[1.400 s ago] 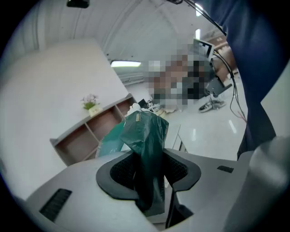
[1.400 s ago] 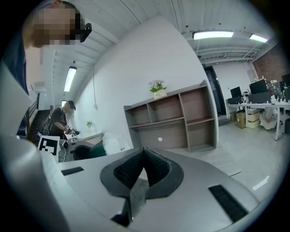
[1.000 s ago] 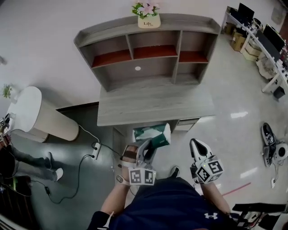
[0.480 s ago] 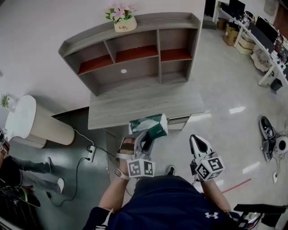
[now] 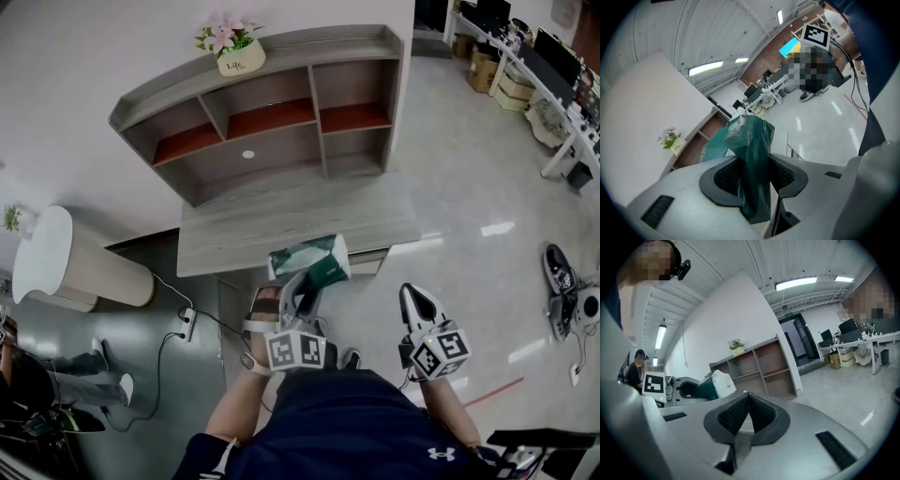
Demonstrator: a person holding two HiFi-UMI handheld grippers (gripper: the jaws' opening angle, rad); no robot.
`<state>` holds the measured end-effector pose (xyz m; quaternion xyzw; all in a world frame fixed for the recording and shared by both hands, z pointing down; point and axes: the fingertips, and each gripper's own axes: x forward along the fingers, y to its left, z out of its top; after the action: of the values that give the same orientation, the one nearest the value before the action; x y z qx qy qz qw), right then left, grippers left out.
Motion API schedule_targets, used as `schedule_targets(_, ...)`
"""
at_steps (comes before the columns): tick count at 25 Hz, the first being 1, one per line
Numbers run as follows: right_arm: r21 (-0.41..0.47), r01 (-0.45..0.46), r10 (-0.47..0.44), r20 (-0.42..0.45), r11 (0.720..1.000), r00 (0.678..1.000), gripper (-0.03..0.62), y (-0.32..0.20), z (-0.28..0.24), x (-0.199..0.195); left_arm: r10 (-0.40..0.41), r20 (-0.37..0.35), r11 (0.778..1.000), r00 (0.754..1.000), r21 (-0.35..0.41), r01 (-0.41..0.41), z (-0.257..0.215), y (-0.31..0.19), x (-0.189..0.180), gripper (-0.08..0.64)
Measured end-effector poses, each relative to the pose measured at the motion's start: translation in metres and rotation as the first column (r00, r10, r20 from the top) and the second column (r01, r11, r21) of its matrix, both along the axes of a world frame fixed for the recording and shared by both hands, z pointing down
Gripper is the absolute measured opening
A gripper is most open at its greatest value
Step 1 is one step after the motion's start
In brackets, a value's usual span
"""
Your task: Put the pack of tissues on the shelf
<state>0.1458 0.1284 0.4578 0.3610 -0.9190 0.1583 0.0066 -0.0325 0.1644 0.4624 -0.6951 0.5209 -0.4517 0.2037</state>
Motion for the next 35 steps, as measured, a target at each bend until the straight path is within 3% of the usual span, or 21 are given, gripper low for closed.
schedule_targets(9,-0.034,-0.066,0.065,-0.004,0.997,0.998,0.009,-0.057,0.009,-0.002,0.024,-0.005,1.0,1.0,-0.003,-0.024,0.008,-0.064,-0.014,0.17)
schedule_targets(20,-0.036,-0.15,0.149,-0.036,0.988,0.988,0.009,-0.138,0.004,-0.034,0.1,-0.041,0.995,0.994,-0.013,-0.1,0.005,-0.156,-0.046,0.17)
schedule_targets(30,-0.061,-0.234,0.231,-0.046,0.97,0.972,0.009,-0.186,0.01,-0.061,0.167,-0.066,0.985,0.984,-0.031,-0.169,0.012,-0.209,-0.071,0.17)
schedule_targets(35,-0.073,-0.267,0.263,-0.058,0.961,0.963,0.009,-0.198,0.014,-0.059,0.201,-0.061,0.979,0.978,-0.033,-0.203,0.009,-0.233,-0.066,0.17)
